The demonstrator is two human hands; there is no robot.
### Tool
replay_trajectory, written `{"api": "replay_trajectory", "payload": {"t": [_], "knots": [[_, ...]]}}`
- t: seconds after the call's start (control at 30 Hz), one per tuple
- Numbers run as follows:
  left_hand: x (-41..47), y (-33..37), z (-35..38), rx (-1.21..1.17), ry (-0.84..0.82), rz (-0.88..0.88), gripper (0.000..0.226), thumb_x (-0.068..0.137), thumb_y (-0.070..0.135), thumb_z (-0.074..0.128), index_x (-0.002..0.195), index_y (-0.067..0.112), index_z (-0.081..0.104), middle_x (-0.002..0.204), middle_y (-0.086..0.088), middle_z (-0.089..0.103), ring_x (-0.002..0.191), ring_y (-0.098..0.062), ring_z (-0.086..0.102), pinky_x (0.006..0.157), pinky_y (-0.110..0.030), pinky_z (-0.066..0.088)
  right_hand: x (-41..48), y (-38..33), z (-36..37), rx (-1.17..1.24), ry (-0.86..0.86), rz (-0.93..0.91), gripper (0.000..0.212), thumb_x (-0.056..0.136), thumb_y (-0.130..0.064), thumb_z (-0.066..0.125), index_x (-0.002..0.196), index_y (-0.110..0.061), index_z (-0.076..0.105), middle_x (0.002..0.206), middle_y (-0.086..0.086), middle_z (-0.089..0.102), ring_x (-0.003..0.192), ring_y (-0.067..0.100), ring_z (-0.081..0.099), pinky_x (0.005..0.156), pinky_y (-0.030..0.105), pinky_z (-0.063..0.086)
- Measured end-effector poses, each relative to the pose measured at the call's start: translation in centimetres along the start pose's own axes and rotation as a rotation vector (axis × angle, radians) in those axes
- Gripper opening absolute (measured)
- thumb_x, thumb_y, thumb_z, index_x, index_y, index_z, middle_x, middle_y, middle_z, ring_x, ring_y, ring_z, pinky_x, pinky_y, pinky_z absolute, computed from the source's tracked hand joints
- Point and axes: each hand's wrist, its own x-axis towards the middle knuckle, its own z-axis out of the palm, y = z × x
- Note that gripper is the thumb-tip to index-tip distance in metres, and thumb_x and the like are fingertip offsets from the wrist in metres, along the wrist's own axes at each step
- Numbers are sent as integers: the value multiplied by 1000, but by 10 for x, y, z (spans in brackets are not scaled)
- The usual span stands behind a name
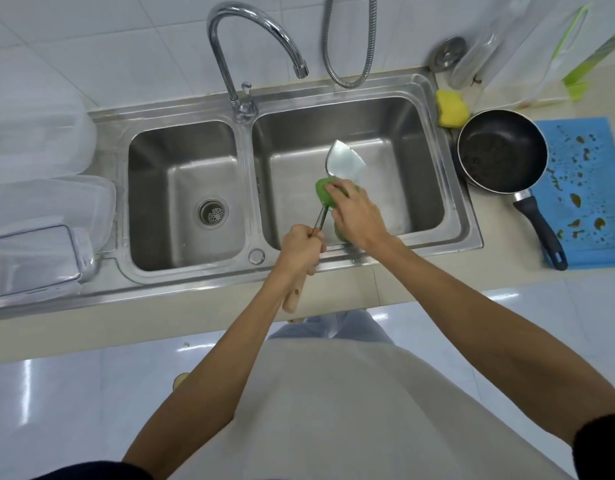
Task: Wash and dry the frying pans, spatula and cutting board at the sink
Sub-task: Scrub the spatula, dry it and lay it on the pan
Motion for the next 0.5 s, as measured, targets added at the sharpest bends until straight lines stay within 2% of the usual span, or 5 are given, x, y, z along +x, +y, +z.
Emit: {"api": "replay_trajectory", "payload": {"t": [0.1,0.17,0.3,0.43,0.5], "knots": [[8,-3,-12,-124,-67,-36,21,105,16,39,100,9,58,75,-4,55,42,-6,39,35,-20,28,-30,-14,9,61,2,-200,56,88,-8,51,144,-10,46,147,7,41,120,37,51,79,52,58],[11,-9,-17,-142,-107,-41,23,107,22,36,108,12,57,70,-2,50,39,-4,35,35,-18,26,-40,-14,14,79,-7,-232,56,89,-8,49,145,-11,47,147,7,41,123,33,50,82,49,58],[10,-16,-14,-212,-171,-90,25,108,29,37,109,12,56,65,1,43,40,-5,30,34,-19,24,-30,-2,15,46,4,-149,56,91,-5,55,146,-13,47,147,6,42,119,32,51,80,51,58],[11,-10,-19,-249,-191,-116,19,102,7,41,105,0,59,78,-10,61,49,-10,45,39,-21,36,-17,13,-2,48,69,-69,55,91,-5,52,145,-11,48,144,9,45,116,34,52,85,52,57],[13,-7,-21,-266,-183,-148,14,97,-1,42,100,-2,56,81,-13,63,48,-9,42,38,-20,32,-7,20,-16,77,162,12,54,92,-5,51,145,-9,48,143,11,46,118,34,53,92,52,54]]}}
